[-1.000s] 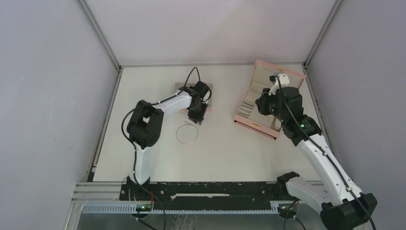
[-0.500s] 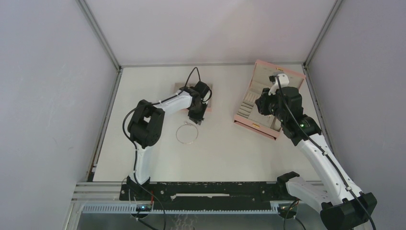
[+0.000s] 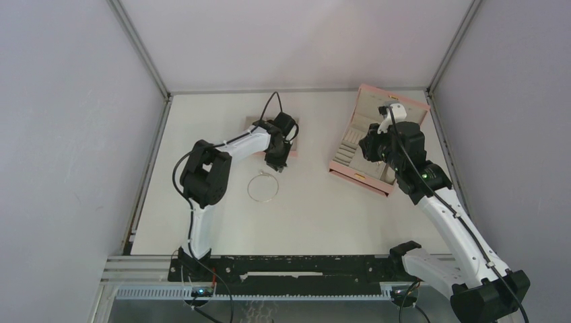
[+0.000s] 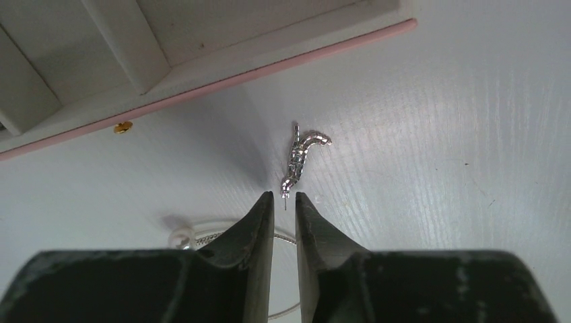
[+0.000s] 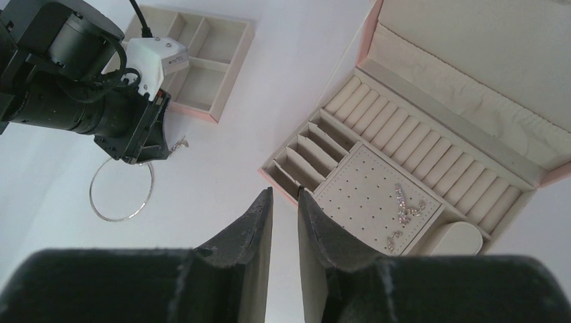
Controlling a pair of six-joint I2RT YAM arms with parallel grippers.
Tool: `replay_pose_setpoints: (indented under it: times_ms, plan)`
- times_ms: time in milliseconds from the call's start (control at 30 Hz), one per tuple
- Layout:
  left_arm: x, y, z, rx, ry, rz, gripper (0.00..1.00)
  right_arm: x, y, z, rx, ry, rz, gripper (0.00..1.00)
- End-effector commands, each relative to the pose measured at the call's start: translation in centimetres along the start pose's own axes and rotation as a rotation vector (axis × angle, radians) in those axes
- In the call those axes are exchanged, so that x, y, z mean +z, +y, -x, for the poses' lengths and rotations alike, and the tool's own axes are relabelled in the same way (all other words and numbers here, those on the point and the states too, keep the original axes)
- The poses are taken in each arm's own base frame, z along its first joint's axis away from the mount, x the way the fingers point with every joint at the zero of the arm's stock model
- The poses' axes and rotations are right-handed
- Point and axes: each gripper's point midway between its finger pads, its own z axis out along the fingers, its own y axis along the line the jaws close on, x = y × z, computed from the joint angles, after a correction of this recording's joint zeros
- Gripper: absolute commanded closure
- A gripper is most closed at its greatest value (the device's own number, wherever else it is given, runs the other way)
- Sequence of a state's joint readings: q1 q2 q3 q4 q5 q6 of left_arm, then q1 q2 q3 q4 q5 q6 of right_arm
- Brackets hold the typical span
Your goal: Organize the mixed jewelry
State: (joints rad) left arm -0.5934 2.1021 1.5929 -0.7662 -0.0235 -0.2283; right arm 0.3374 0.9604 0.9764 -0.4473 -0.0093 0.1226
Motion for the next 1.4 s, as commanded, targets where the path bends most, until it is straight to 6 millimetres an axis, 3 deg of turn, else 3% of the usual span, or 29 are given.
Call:
replay_pose_setpoints:
  times_ms: [0,200,500,700,867,1067,1367]
  plan:
    - [-1.1,-0.4,2.1,-0.003,-0.064,-0.013,0.78,0.0,0.8,1.4,0.017,-0.046,0.028,0.72]
    - [-0.8,-0.5,1.8,0.0,-0.048,-0.019,0.8,0.1,0.9,1.3,0.018,-0.041,0.029,0.73]
    - [-0.9,-0.7,2.0,0.002,-0.052,-0.028,0.99,0.1,0.8,1.3,0.014,-0.041,0.025,0.73]
    - [-2.0,-0.6,2.3,0.002,-0.073,-0.032,1.0,0.0,0.9,1.4,0.019,-0.046,0.028,0.73]
    - [-4.8,-1.5,3.4,-0.018,-0.119,-0.138,1.0,0.1,1.4,1.4,0.04,-0.043,0.051,0.73]
    - [-8.9,-2.9,4.6,-0.108,-0.171,-0.393,1.0,0.9,2.9,1.0,0.23,-0.009,0.095,0.74]
    - [-17.7,-4.7,6.8,-0.273,-0.343,-0.79,1.0,2.0,10.7,0.9,0.668,0.159,0.443,0.66]
